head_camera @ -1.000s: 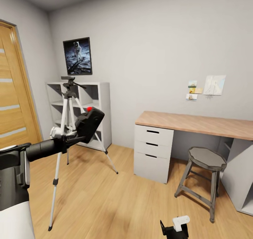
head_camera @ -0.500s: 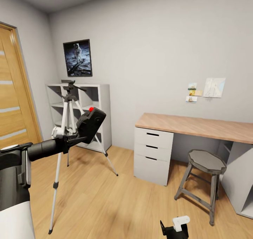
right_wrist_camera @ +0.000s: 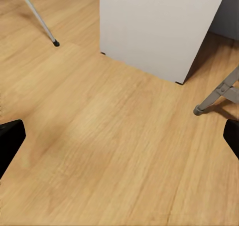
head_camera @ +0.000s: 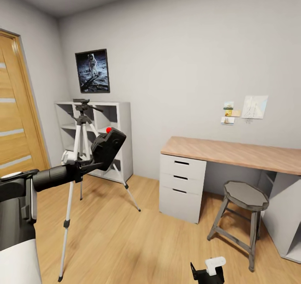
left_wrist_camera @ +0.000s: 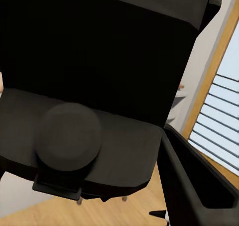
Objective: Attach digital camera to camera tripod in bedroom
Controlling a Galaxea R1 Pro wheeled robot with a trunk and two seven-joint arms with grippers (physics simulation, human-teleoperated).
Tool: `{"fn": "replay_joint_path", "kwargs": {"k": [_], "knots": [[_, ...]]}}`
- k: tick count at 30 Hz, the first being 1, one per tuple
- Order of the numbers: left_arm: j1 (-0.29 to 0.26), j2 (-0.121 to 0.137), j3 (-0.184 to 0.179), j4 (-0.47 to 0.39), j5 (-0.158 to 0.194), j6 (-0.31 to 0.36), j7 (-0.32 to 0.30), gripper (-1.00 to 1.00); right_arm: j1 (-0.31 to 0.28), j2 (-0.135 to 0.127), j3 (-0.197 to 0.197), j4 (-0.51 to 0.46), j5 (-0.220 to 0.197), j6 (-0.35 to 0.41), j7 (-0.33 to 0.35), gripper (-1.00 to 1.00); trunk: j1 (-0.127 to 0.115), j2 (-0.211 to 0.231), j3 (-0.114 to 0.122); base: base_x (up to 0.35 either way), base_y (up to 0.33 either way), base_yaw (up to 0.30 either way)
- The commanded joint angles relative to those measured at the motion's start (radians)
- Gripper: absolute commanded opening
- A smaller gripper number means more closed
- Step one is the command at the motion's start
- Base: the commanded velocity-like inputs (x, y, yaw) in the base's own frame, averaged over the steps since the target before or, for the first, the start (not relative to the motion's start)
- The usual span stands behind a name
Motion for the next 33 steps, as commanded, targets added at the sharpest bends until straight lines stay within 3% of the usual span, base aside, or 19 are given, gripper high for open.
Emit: {"fn": "replay_joint_path", "kwargs": {"k": [1, 10, 17, 20, 21, 26, 28, 33], "knots": [[-0.001, 0.0, 0.001, -0.001, -0.01, 0.007, -0.011, -1.0, -0.002, 0.0, 0.006, 0.004, -0.006, -0.006, 0.002, 1.0, -0.004, 0.007, 0.002, 0.0, 0.0, 0.0], [-0.001, -0.002, -0.018, 0.0, -0.011, 0.026, -0.011, -1.0, -0.001, 0.0, 0.005, 0.004, -0.006, -0.006, 0.0, 1.0, -0.039, 0.07, 0.03, 0.0, 0.0, 0.0], [-0.002, -0.001, -0.101, 0.001, -0.013, 0.122, -0.011, -1.0, -0.001, 0.0, 0.005, 0.004, -0.006, -0.006, -0.003, 1.0, -0.065, 0.119, 0.052, 0.0, 0.0, 0.0], [-0.002, -0.001, -0.113, 0.001, -0.017, 0.132, -0.011, -1.0, -0.001, 0.0, 0.005, 0.004, -0.006, -0.006, -0.004, 1.0, -0.077, 0.14, 0.062, 0.0, 0.0, 0.0], [-0.004, -0.002, -0.134, 0.001, -0.022, 0.134, -0.011, -1.0, -0.001, 0.0, 0.005, 0.004, -0.006, -0.006, -0.005, 1.0, -0.081, 0.147, 0.065, 0.0, 0.0, 0.0], [-0.005, -0.001, -0.147, 0.01, -0.024, 0.134, -0.009, -1.0, -0.001, 0.001, 0.005, 0.004, -0.006, -0.006, -0.005, 1.0, -0.1, 0.182, 0.08, 0.0, 0.0, 0.0], [-0.005, 0.0, -0.159, 0.021, -0.025, 0.134, 0.024, -1.0, -0.001, 0.001, 0.005, 0.004, -0.006, -0.006, -0.005, 1.0, -0.108, 0.196, 0.087, 0.0, 0.0, 0.0], [-0.005, 0.0, -0.236, 0.042, -0.026, 0.134, 0.065, -1.0, 0.0, 0.001, 0.005, 0.004, -0.006, -0.006, -0.005, 1.0, -0.127, 0.231, 0.102, 0.0, 0.0, 0.0]]}}
